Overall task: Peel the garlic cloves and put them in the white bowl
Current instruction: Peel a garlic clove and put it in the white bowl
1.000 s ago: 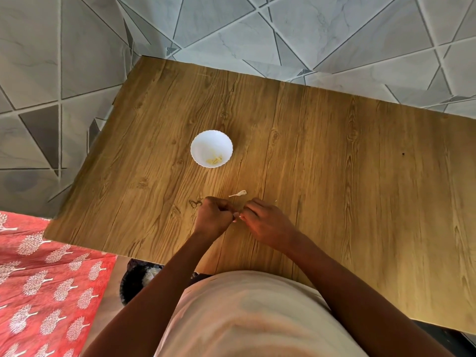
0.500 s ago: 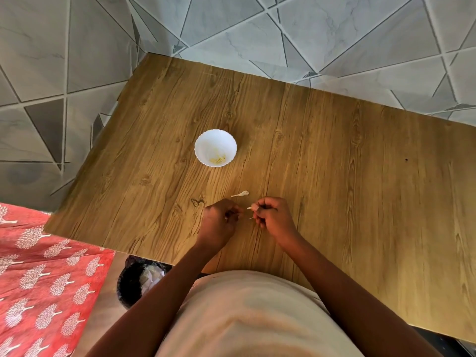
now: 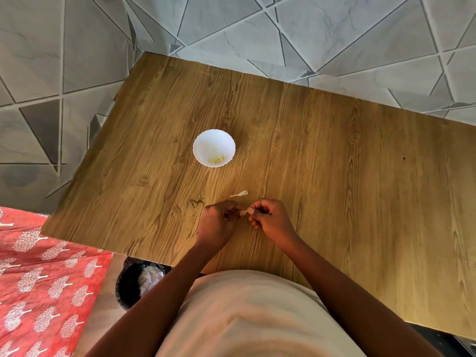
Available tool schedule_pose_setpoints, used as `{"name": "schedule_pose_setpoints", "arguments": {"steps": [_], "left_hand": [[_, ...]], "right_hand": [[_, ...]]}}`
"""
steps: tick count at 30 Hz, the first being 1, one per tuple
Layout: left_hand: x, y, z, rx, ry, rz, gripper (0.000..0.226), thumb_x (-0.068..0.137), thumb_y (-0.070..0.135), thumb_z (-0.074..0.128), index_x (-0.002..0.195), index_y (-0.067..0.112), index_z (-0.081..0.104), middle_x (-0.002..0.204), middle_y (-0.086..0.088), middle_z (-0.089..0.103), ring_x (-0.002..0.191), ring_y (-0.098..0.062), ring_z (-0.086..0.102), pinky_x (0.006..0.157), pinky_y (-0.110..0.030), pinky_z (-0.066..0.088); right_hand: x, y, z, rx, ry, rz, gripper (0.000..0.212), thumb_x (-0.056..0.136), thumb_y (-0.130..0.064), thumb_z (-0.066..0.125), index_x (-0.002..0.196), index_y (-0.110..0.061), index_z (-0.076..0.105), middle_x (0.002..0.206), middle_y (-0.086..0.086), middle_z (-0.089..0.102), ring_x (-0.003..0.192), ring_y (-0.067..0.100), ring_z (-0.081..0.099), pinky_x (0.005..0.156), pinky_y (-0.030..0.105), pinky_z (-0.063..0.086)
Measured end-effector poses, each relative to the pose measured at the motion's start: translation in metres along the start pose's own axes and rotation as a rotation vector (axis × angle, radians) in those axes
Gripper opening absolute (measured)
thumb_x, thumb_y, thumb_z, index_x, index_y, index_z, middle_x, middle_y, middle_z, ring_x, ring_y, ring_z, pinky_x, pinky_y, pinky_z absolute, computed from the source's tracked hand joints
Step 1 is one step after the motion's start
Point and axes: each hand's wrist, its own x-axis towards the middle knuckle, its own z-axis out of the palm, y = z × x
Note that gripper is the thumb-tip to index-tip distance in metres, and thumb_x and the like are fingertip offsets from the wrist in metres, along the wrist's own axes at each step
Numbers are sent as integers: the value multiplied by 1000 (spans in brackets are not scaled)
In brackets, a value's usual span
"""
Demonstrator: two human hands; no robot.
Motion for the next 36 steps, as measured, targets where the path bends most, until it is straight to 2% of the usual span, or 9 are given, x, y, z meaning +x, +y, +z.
{"name": "schedule_pose_setpoints", "arguments": {"steps": [4,9,12,16,18,22,27,32,36], "left_hand": [[4,1,0,-57,-55,-104,17,86,4,73,83,19,80,74,14,74,74,-5,71,72,-31,59],[9,2,0,-77,-85,-174,22,86,4,69,75,20,79,67,12,72,68,-9,68,72,-39,58],[9,0,1,-59,-80,-172,19,88,8,72,77,21,80,70,13,73,70,-8,68,72,-38,58],[11,-3,-1,-78,-58,-202,13,90,12,75,80,18,80,71,10,74,70,-5,70,72,-33,59],[11,-2,-2,-72,-62,-195,10,91,13,75,82,17,79,71,10,74,70,-3,70,72,-29,58],[10,-1,-2,-86,-91,-181,7,90,13,76,86,17,80,74,11,75,72,-3,71,75,-36,61],[7,-2,0,-87,-113,-152,10,89,13,76,88,22,81,79,14,76,77,-5,71,76,-36,60],[1,-2,2,-55,-29,-136,18,84,0,77,89,17,79,84,12,75,81,-2,69,74,-16,53],[-5,-4,2,-110,0,-110,22,79,-5,80,92,13,77,85,9,75,82,-7,72,78,-25,60]], "right_hand": [[-3,2,1,-201,3,-130,11,93,-7,69,88,-18,71,81,-4,70,72,5,63,67,24,53],[-1,4,-4,-643,9,-562,12,85,2,71,92,-8,69,91,5,66,83,18,61,68,26,47],[1,3,-9,-844,7,-677,15,79,0,77,91,-7,69,93,8,65,85,22,61,65,30,51],[3,2,-17,-837,43,-627,11,79,-4,77,85,-9,69,86,5,64,78,19,60,61,34,55],[4,2,-21,-728,44,-553,5,88,-8,72,92,-10,71,90,4,65,79,15,59,67,31,52],[3,1,-14,-652,-47,-515,19,94,-14,68,112,-9,73,100,4,68,88,16,64,75,30,52],[4,2,-10,-687,-32,-498,11,95,-10,63,103,-13,70,98,2,67,87,18,62,72,39,55],[2,4,-14,-682,9,-475,7,96,-11,63,101,-12,67,97,1,66,87,14,60,73,37,55],[3,6,-14,-653,1,-475,6,95,-13,65,99,-13,69,95,0,66,86,13,60,73,36,55]]}}
